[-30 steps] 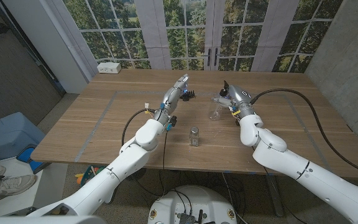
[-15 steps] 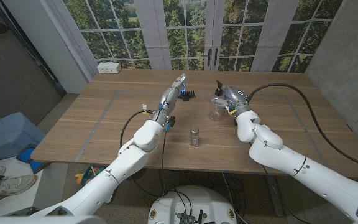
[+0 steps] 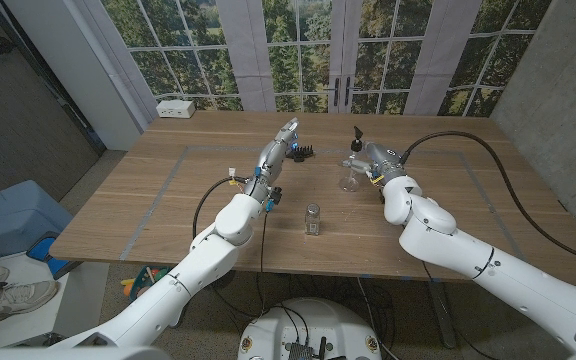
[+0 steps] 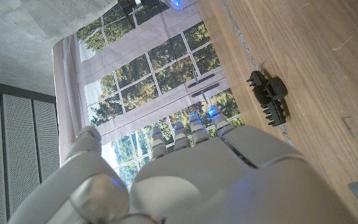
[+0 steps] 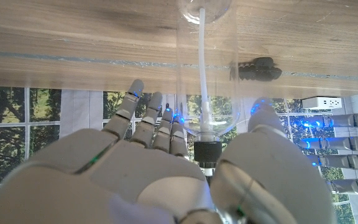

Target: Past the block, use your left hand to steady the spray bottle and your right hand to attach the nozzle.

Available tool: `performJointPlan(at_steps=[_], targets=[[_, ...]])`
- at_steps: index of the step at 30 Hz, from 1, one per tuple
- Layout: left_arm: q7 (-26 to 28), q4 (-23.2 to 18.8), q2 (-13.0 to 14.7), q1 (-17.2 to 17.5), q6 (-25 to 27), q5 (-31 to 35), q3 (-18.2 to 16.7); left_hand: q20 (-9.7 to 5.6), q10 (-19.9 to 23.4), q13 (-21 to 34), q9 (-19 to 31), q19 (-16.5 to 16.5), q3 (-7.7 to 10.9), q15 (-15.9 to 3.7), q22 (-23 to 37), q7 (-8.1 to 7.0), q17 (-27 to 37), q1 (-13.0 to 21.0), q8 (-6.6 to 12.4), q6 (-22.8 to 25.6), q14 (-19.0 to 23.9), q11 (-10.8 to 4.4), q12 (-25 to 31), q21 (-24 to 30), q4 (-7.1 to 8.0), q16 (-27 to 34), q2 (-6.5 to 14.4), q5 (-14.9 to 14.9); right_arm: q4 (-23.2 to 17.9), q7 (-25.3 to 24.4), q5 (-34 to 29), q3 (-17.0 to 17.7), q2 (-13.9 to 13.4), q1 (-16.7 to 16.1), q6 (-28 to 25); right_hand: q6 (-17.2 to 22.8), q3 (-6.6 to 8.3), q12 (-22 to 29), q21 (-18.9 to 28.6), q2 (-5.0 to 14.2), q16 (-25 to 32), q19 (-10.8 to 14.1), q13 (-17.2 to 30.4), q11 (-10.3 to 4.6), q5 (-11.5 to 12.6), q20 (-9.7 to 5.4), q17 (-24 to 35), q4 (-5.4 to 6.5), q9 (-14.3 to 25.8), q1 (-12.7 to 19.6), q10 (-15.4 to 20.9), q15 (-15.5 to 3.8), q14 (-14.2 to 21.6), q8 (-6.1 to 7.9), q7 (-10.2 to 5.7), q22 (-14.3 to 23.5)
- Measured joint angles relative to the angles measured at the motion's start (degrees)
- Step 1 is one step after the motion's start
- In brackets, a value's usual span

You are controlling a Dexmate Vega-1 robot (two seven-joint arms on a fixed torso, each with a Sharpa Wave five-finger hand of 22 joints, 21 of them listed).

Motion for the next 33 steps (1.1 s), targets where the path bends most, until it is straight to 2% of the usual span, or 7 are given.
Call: performJointPlan(at_steps=[6,10,15,16,20,22,33], targets=[[-0.1,0.3,0.0,0.0,-0.3,0.1,0.0,0.0,0.0,0.0,0.0,0.0,0.15,0.0,0.0,0.0,0.0,0.0,-0.23,0.0,0.0,0.0,0.0,0.0,-0.15,0.0,0.0,0.0,-1.2,0.0,2.4,1.9,-0.7,-0.6,-0.3,-7.3,-3.42,0.0,-4.4,-1.84,-2.0,-5.2,-2.4,4.08,2.0,2.22,-2.9,0.68,-0.5,-2.5,-7.5,3.51,-7.8,-0.15,1.44,-0.3],[-0.2,0.4,0.0,-0.1,-0.5,0.2,0.0,0.0,0.0,0.0,0.0,0.0,0.15,0.0,0.0,0.0,0.0,0.0,-0.22,0.0,0.0,0.0,0.0,-0.2,-0.15,0.0,0.0,0.0,-1.7,-0.2,4.0,5.6,-1.4,-2.8,0.3,-8.6,-4.6,0.0,-6.1,-1.79,-2.0,-6.9,-3.2,4.95,2.4,3.08,-3.9,1.6,-0.5,-4.5,-9.4,4.81,-10.3,-0.15,1.71,-0.3],[-0.3,0.6,0.0,-0.1,-0.6,0.2,0.0,0.0,0.0,0.0,0.0,0.0,0.15,0.0,0.0,0.0,0.0,0.0,-0.22,0.0,0.0,0.0,0.0,-0.2,-0.15,0.0,0.0,0.0,-1.4,-1.4,8.8,10.3,-2.1,-5.9,3.9,-7.3,-5.78,0.5,-7.2,-1.04,-1.9,-7.3,-4.0,4.16,2.4,3.06,-4.6,2.78,-0.5,-7.0,-9.4,4.51,-10.6,0.56,0.92,-0.3],[-0.3,0.7,0.0,-0.2,-0.6,0.2,-0.2,0.0,0.0,0.0,0.0,0.0,0.15,0.0,0.0,0.0,0.0,-0.2,-0.22,0.0,0.0,0.0,0.0,-0.2,-0.15,0.0,0.2,0.0,-1.2,-2.7,14.6,11.4,-2.3,-6.6,10.0,-6.9,-6.02,0.5,-7.2,-1.0,-1.8,-7.5,-4.2,3.8,2.4,2.86,-4.6,3.01,-0.5,-7.0,-9.0,4.49,-10.6,0.8,0.74,-0.3],[-0.3,0.7,0.0,-0.2,-0.7,0.2,-0.2,0.0,0.0,0.0,0.0,0.0,0.38,-0.23,0.0,0.0,0.0,-0.2,-0.22,0.0,-0.2,0.0,0.0,-0.2,-0.39,0.0,0.2,0.0,0.1,-2.7,14.6,14.8,-2.8,-8.9,10.0,-5.0,-6.83,1.1,-7.7,-0.32,-1.4,-7.5,-4.8,2.56,2.4,2.86,-5.2,3.82,-0.8,-9.1,-7.8,4.19,-10.9,1.45,0.14,-0.3],[-0.3,0.7,0.2,-0.2,-0.7,0.2,-0.4,0.0,0.0,0.0,0.0,0.0,0.39,-0.31,0.0,0.0,0.0,-0.2,-0.21,0.0,-0.3,0.0,0.0,-0.2,-0.39,0.0,0.2,0.0,1.3,-3.7,22.7,16.3,-2.9,-10.1,21.1,-3.8,-7.01,1.3,-8.1,0.51,-1.3,-7.5,-5.3,1.85,2.4,2.84,-5.6,4.37,-0.8,-9.9,-7.1,4.16,-10.8,1.79,-0.48,-0.3],[-0.3,0.4,1.0,0.1,-0.7,0.2,-1.0,-0.85,0.0,-0.3,0.0,0.8,0.58,-1.05,0.0,0.0,-0.3,-0.2,-0.21,0.0,-0.6,0.0,0.0,-0.4,-0.58,0.0,0.2,0.0,9.2,-3.6,33.8,22.0,-1.7,-14.2,41.3,2.7,-8.26,1.8,-9.1,1.4,-0.9,-3.9,-8.1,-0.07,2.4,-1.99,-8.5,5.77,-1.2,-13.4,-2.7,2.0,-9.3,2.46,-2.98,-0.5]])
